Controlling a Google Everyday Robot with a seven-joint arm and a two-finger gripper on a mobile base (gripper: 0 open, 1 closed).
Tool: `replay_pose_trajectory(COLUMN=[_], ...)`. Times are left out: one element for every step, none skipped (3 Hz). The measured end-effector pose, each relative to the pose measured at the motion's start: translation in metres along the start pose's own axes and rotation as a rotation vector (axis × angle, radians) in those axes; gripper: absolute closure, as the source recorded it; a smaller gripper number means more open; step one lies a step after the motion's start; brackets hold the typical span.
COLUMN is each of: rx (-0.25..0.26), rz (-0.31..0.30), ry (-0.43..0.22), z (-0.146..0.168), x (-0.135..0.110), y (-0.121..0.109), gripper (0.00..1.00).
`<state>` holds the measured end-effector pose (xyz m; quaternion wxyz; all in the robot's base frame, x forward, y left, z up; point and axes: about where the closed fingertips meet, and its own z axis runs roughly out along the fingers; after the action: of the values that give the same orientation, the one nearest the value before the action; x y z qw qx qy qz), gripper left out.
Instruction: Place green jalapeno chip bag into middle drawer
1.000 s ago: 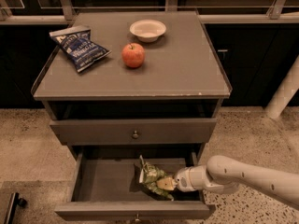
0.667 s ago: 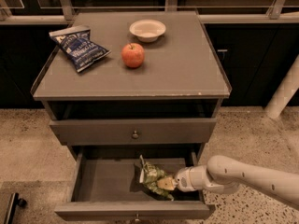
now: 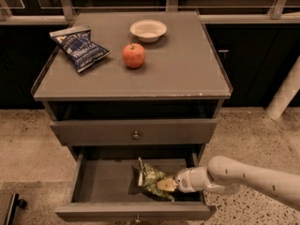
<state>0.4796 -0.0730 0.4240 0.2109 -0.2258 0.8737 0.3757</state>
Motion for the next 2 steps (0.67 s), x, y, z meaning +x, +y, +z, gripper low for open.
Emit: replay_pose_trajectory(rx=[0.0, 0.0], rz=[0.0, 0.0], ry=[0.0, 0.0], z=[0.0, 0.0001], x=[0.0, 0.0], y=[0.0, 0.0], gripper=[0.13, 0.0])
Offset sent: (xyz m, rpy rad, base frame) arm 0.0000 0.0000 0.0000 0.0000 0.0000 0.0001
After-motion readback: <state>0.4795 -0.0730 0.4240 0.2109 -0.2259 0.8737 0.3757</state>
